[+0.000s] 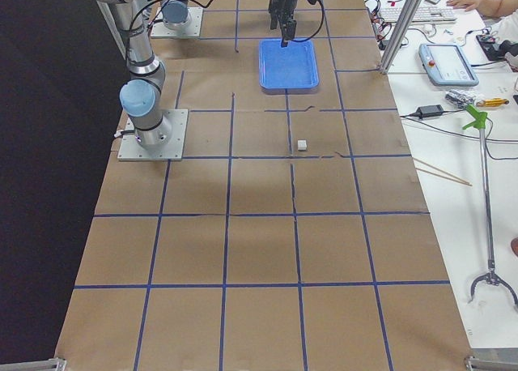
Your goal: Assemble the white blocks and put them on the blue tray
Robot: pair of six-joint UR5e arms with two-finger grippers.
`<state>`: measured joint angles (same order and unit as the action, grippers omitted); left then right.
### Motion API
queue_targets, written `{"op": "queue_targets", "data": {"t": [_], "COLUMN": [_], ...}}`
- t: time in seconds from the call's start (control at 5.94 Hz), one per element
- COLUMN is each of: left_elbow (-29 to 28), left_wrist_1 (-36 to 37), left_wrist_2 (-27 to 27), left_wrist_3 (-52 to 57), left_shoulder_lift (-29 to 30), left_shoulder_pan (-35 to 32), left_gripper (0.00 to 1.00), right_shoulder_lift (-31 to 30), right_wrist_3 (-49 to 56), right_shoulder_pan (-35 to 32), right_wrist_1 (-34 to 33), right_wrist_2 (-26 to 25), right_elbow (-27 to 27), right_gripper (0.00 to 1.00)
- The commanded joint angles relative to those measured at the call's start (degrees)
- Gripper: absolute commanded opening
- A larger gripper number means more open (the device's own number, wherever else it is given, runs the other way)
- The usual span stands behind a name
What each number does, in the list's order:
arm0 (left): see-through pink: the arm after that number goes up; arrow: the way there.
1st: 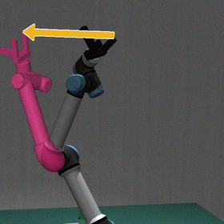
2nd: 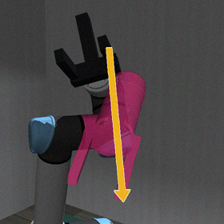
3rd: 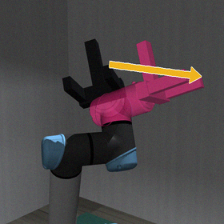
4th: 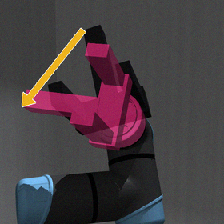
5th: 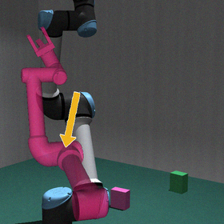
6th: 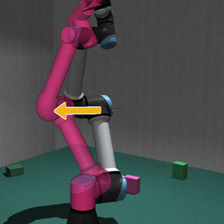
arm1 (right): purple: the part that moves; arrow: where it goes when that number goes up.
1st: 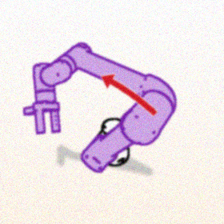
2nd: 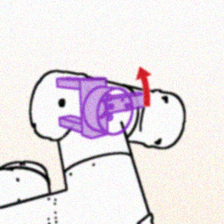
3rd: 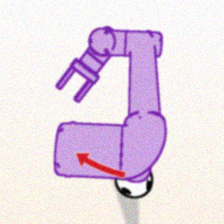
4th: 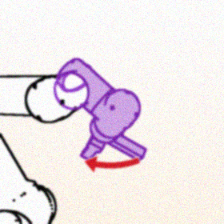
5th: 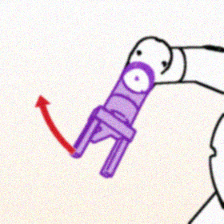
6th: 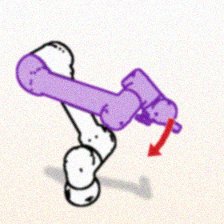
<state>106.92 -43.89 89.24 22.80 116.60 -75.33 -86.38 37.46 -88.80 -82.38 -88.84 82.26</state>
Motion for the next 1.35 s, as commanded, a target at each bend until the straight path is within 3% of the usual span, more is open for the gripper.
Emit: {"op": "queue_targets", "data": {"t": [0.0,0.17,0.34,0.5,0.67,0.84,1.18], "left_elbow": [-0.13,-0.57,-1.01,-1.53,-2.5,-2.59,-2.94], "left_wrist_1": [-2.76,-2.87,-2.95,-2.87,-3.13,-3.57,-1.92], "left_wrist_2": [0.41,0.32,0.23,0.14,0.14,-0.47,-0.56], "left_wrist_3": [0.23,0.23,0.58,0.76,1.45,5.73,18.53], "left_shoulder_lift": [0.47,0.47,0.38,0.21,-1.28,-2.6,-3.57], "left_shoulder_pan": [0.0,0.0,0.0,0.0,-0.34,-3.04,-17.41], "left_gripper": [0.79,0.43,0.17,0.07,0.06,0.06,0.06], "right_shoulder_lift": [1.91,3.22,4.71,6.12,8.92,12.6,20.16], "right_wrist_3": [30.5,47.36,61.71,70.64,75.87,77.57,87.04], "right_shoulder_pan": [3.0,4.76,7.74,11.33,15.72,20.81,26.12], "right_wrist_1": [-4.18,-5.59,-9.78,-10.52,-10.44,-10.44,-10.44], "right_wrist_2": [-0.45,-0.54,-0.45,0.24,2.08,11.58,19.81], "right_elbow": [-0.08,-0.43,-0.7,-0.96,-0.88,-0.88,-0.27], "right_gripper": [1.0,1.0,1.0,1.0,1.0,1.0,1.0]}}
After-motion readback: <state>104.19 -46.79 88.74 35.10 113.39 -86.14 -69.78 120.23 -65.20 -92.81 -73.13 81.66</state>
